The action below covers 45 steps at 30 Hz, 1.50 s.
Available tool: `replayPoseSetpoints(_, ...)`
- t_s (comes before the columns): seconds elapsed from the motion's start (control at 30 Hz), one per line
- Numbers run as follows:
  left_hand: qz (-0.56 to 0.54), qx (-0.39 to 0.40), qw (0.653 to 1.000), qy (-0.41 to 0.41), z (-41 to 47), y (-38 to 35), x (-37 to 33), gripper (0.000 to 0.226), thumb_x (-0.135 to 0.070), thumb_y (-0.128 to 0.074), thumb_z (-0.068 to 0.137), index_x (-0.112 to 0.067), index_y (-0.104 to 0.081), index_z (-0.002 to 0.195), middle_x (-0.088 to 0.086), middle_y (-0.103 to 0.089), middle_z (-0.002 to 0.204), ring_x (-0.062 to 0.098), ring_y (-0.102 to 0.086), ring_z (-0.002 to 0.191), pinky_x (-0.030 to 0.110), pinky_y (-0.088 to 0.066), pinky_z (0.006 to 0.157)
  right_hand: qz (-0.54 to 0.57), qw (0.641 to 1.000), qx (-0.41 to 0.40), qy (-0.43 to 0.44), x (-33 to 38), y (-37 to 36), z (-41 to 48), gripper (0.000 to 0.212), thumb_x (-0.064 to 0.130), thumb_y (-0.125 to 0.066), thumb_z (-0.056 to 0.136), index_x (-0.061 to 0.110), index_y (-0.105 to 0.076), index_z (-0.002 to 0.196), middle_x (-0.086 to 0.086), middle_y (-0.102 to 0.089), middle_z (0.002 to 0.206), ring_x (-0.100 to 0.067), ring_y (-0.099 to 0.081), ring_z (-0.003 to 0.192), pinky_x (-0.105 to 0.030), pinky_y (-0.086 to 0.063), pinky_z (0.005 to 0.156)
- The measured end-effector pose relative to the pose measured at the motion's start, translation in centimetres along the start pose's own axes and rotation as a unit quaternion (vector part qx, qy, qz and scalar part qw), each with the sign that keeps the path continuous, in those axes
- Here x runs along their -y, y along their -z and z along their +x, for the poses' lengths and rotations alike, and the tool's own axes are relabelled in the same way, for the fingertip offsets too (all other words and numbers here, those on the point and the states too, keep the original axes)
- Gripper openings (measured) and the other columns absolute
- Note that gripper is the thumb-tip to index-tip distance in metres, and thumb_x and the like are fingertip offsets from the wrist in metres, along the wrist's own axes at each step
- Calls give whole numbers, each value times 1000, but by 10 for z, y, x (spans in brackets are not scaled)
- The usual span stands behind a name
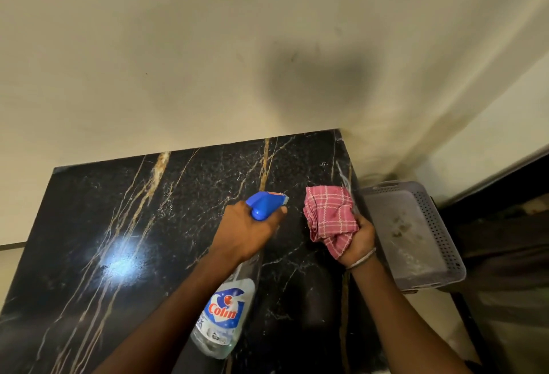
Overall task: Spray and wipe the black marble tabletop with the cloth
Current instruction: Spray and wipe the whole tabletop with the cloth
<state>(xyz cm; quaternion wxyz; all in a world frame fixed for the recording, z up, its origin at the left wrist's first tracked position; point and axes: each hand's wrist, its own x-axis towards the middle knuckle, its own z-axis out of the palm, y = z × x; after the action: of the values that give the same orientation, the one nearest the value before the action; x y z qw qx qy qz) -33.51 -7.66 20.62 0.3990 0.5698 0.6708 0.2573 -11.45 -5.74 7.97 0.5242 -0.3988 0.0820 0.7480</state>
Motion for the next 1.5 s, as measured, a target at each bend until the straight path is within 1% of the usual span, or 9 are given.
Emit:
replayPoseSetpoints(0.17, -10, -9, 1000, 10, 4, -2, 0, 22, -42, -64, 87, -20, -63, 86, 9, -68, 73, 18, -64, 62, 32, -54, 62, -16, 998, -53, 3, -3, -6, -2, 75, 35, -52, 72, 6, -49, 141, -23, -51, 141, -41, -45, 130, -52, -36, 109)
replayPoseSetpoints(0.5, -6, 80, 997, 15, 20, -25, 3, 10, -43, -66, 87, -36, -63, 93, -8, -64, 67, -2, -58, 56, 10, -44, 53, -31, 996, -88, -17, 5, -5, 4, 65, 35, -48, 77, 5, -54, 135, -23, -58, 130, -39, -54, 115, -48, -44, 97)
replayPoseSetpoints(0.67, -23, 65, 997, 30, 37, -34, 2, 26, -48, -65, 85, -26, -64, 97, 3, -69, 77, 15, -66, 69, 31, -55, 68, -123, 978, -82, 146, 22, -3, 20, 28, 20, -40, 97, 11, -66, 99, -8, -70, 80, -23, -61, 82, -34, -50, 72)
replayPoseSetpoints(0.7, -29, 65, 997, 29, 40, -36, 1, 27, -47, -65, 85, -24, -64, 97, 4, -69, 79, 17, -66, 70, 33, -56, 70, -243, 934, -92, 244, 29, -1, 23, 26, 15, -41, 97, 16, -67, 93, -4, -66, 75, -17, -58, 75, -31, -48, 68)
replayPoseSetpoints(0.77, -37, 66, 997, 30, 47, -39, 0, 26, -45, -65, 86, -22, -64, 98, 6, -69, 80, 19, -66, 72, 35, -56, 71, -576, 702, -78, 411, 43, 16, 39, 27, 20, -45, 94, 23, -69, 107, -7, -68, 98, -16, -60, 93, -35, -47, 81)
replayPoseSetpoints(0.83, -42, 63, 997, 33, 54, -43, -1, 24, -43, -66, 85, -22, -65, 96, 8, -68, 79, 21, -65, 71, 34, -55, 69, -810, 423, -19, 405, 50, 43, 63, 50, 35, -43, 90, 24, -54, 137, -7, -49, 145, -28, -37, 139, -47, -32, 109)
replayPoseSetpoints(0.9, -38, 59, 997, 41, 60, -47, -1, 26, -42, -67, 85, -18, -66, 95, 12, -68, 79, 25, -65, 71, 34, -54, 66, -888, 280, 2, 363, 46, 61, 79, 65, 45, -38, 90, 25, -32, 152, -8, -21, 161, -34, -10, 150, -56, -16, 117)
replayPoseSetpoints(1.03, -28, 65, 995, 63, 77, -57, 6, 33, -46, -66, 83, -15, -65, 95, 14, -69, 79, 27, -66, 71, 40, -55, 69, -908, 243, -17, 342, 49, 49, 103, 65, 48, -31, 96, 27, -18, 156, -9, -9, 164, -35, -1, 150, -57, -8, 118)
replayPoseSetpoints(1.5, -61, 43, 994, 83, 103, -58, 14, 28, -49, -66, 84, -22, -66, 95, 2, -68, 74, 6, -59, 58, 20, -48, 58, -922, 246, -12, 299, 106, -60, 228, 59, 49, -29, 92, 35, -32, 149, -9, -22, 160, -38, -12, 147, -56, -12, 115)
